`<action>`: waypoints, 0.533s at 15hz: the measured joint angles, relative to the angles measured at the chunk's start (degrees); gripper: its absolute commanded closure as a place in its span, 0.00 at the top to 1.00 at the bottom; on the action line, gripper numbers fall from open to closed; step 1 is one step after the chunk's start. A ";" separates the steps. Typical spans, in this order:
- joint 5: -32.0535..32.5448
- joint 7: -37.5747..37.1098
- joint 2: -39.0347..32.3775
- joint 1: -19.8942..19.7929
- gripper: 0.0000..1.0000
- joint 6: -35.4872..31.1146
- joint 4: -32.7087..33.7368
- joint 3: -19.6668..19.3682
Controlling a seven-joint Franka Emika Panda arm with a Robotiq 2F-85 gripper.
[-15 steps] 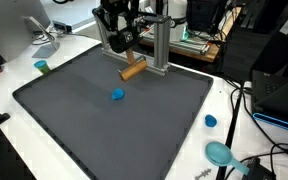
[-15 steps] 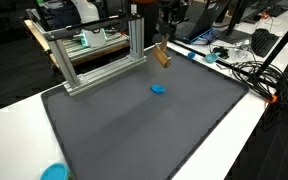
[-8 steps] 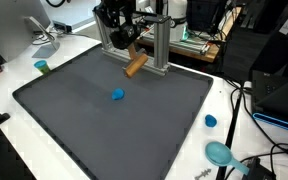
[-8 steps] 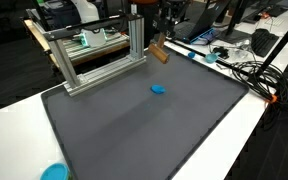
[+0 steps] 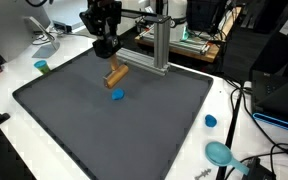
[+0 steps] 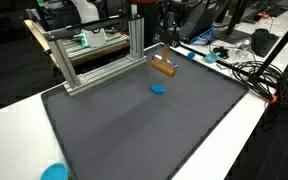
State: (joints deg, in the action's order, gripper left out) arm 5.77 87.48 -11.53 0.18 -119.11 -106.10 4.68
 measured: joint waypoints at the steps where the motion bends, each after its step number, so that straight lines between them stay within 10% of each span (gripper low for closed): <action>1: -0.32 2.19 -0.28 -0.36 0.22 0.05 -0.39 0.00; 3: -0.56 6.65 -1.03 -1.07 0.22 0.16 -0.92 -0.02; 4: -0.56 8.28 -1.40 -1.40 0.47 0.08 -1.16 -0.09; 6: -2.09 9.88 -1.88 -2.09 0.47 -0.45 -1.51 -0.16; 7: -2.43 10.14 -1.92 -2.27 0.22 -0.50 -1.55 -0.16; 8: -2.50 10.17 -1.90 -2.32 0.22 -0.51 -1.55 -0.16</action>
State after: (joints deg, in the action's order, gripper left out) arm 3.27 97.65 -13.43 -2.14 -119.62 -107.65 4.52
